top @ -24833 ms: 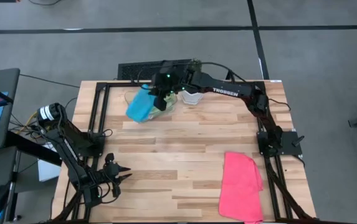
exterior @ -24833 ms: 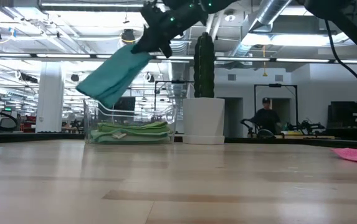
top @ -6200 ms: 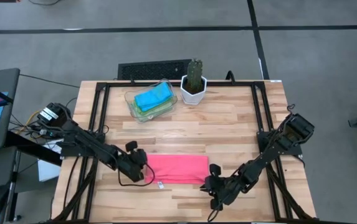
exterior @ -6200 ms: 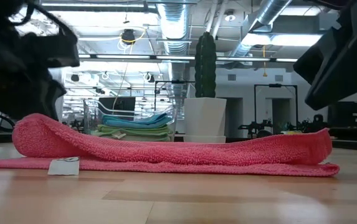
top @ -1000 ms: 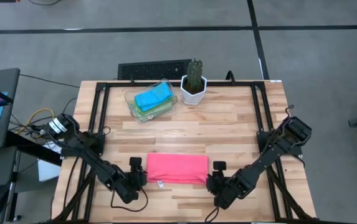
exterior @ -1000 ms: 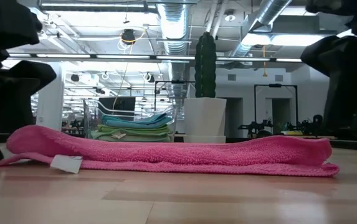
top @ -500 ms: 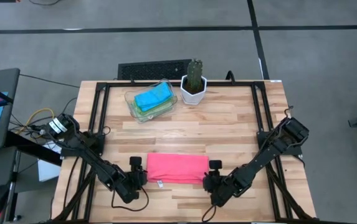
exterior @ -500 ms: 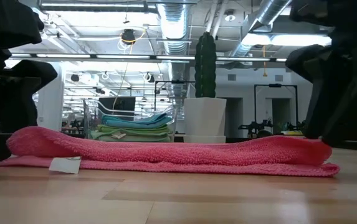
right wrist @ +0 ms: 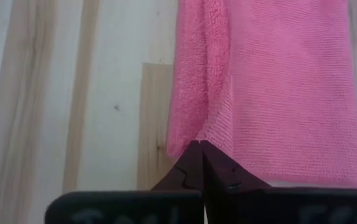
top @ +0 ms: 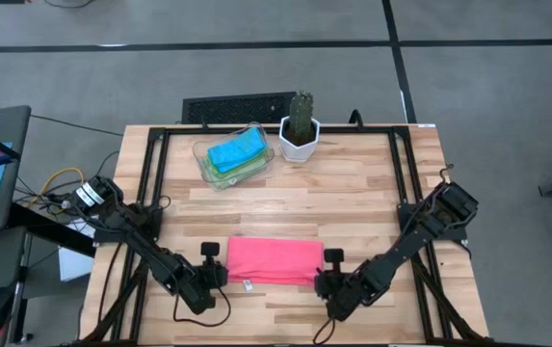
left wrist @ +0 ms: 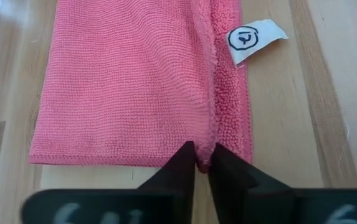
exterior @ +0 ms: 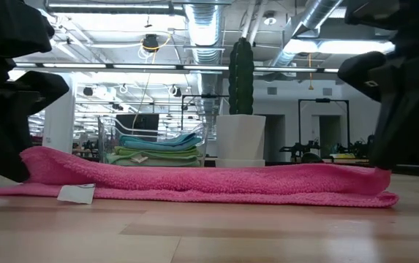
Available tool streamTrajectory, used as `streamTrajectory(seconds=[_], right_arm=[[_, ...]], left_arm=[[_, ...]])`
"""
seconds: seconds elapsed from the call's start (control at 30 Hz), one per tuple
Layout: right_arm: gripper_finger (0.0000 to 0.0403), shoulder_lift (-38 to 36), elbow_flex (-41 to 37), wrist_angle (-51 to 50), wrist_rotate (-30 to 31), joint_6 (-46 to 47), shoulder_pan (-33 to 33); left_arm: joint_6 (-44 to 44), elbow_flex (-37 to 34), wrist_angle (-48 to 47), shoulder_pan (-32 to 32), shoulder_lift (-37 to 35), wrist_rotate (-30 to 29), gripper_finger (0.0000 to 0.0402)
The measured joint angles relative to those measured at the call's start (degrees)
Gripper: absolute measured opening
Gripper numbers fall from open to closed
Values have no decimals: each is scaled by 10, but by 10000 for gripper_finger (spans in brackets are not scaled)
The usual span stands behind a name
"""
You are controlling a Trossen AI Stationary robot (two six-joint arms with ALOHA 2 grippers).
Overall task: Fold microfiber towels
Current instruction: Fold the pink microfiber towel
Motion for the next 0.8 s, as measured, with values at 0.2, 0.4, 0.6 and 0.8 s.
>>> streamTrajectory(seconds=[0.2, 0.4, 0.6, 0.8], right_arm=[[7, 0, 34, -83, 9, 0, 1], [6, -1, 86, -198, 80, 0, 1], [5, -1, 125, -315, 182, 32, -5], [5, -1, 158, -411, 270, 107, -11]], left_arm=[[25, 34, -63, 2, 0, -10, 5], [64, 97, -207, 17, 0, -62, 2], [103, 123, -342, 49, 0, -177, 3], [60, 138, -478, 95, 0, -278, 4]])
